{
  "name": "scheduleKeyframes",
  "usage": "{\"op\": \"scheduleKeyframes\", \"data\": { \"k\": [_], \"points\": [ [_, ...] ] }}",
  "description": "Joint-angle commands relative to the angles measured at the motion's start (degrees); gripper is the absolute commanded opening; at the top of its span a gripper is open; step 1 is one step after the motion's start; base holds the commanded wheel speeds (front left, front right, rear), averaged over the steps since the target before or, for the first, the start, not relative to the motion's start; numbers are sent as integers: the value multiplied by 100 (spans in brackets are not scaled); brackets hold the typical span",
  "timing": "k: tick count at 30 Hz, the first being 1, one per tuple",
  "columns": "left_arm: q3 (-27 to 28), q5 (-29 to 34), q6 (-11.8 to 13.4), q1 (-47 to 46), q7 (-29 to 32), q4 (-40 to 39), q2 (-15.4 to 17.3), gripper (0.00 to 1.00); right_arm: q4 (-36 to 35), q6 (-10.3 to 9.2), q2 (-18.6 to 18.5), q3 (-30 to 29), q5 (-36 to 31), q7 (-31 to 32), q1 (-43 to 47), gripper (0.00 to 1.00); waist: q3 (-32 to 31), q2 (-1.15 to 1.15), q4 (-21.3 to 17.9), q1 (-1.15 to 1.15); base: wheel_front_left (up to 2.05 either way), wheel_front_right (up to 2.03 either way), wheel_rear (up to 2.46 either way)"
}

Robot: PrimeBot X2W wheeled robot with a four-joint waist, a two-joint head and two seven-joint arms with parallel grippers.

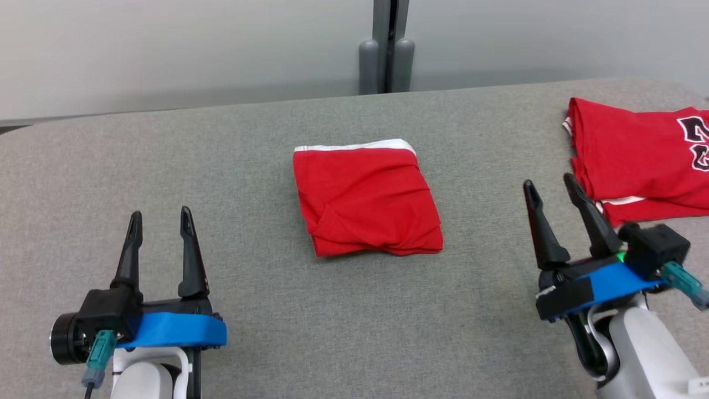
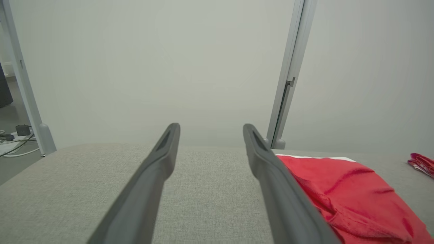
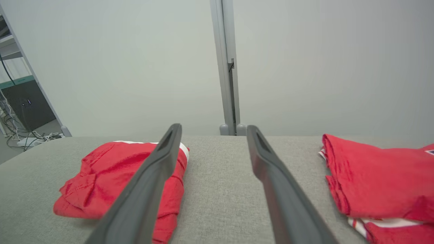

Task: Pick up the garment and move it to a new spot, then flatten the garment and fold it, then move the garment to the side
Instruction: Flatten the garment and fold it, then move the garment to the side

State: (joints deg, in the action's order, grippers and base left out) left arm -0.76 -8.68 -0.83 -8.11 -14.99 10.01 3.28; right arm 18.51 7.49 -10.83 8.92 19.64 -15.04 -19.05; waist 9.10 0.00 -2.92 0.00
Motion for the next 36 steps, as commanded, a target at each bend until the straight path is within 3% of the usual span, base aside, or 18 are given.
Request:
{"op": "scheduleKeyframes", "data": {
  "k": [1, 13, 22, 36],
  "points": [
    [26, 50, 39, 63, -26, 4, 26, 100, -74, 1, 50, -98, -61, -10, 168, 100, -56, 0, -41, 0, 0, 0, 0],
    [84, 221, 73, 586, -27, -54, 93, 100, -895, 1, 395, -884, -550, 365, 1126, 100, -339, 0, 66, 0, 0, 0, 0],
    [62, 255, 104, 722, -27, 4, 107, 100, -1338, 1, 580, -957, -813, 653, 1422, 100, -424, 0, 155, 0, 0, 0, 0],
    [17, 245, 98, 577, -27, -47, 107, 100, -1325, 1, 614, -1028, -880, 822, 1210, 100, -341, 0, 301, 0, 0, 0, 0]
  ]
}}
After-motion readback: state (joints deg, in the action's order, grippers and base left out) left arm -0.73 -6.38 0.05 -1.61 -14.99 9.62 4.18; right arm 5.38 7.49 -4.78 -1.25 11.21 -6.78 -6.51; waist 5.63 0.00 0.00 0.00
